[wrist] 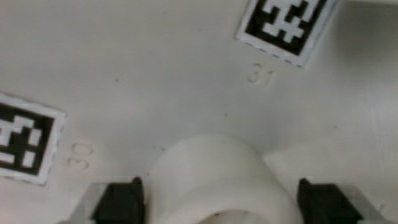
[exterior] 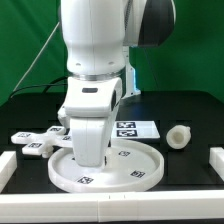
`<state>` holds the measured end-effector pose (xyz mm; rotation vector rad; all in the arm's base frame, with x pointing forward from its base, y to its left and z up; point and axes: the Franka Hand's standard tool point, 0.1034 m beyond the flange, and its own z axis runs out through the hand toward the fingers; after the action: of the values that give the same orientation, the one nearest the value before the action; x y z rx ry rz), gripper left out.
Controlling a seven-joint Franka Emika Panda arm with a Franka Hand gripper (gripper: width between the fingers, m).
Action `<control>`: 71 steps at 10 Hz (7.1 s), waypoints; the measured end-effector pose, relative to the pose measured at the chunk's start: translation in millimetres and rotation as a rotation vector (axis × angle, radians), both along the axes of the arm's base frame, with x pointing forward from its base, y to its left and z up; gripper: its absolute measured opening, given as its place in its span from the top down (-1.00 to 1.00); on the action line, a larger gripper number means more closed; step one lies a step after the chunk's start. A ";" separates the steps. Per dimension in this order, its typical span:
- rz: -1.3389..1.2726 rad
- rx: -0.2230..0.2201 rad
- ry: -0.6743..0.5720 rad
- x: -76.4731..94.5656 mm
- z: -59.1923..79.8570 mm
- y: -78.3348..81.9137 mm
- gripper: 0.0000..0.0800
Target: Assemble round table
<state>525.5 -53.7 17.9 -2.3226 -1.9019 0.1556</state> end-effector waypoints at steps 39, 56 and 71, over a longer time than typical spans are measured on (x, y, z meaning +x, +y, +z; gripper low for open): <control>-0.635 -0.066 -0.092 -19.6 41.9 68.5 -0.62; -1.950 -0.146 0.130 -58.1 25.5 132.6 -0.62; -1.612 -0.524 0.959 -69.0 15.8 123.1 -0.62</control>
Offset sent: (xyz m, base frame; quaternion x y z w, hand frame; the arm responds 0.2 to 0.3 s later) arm 0.0000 0.0000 0.0000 0.0000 0.0000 0.0000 1.0000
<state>456.5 69.4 33.7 -2.4572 0.6057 1.2491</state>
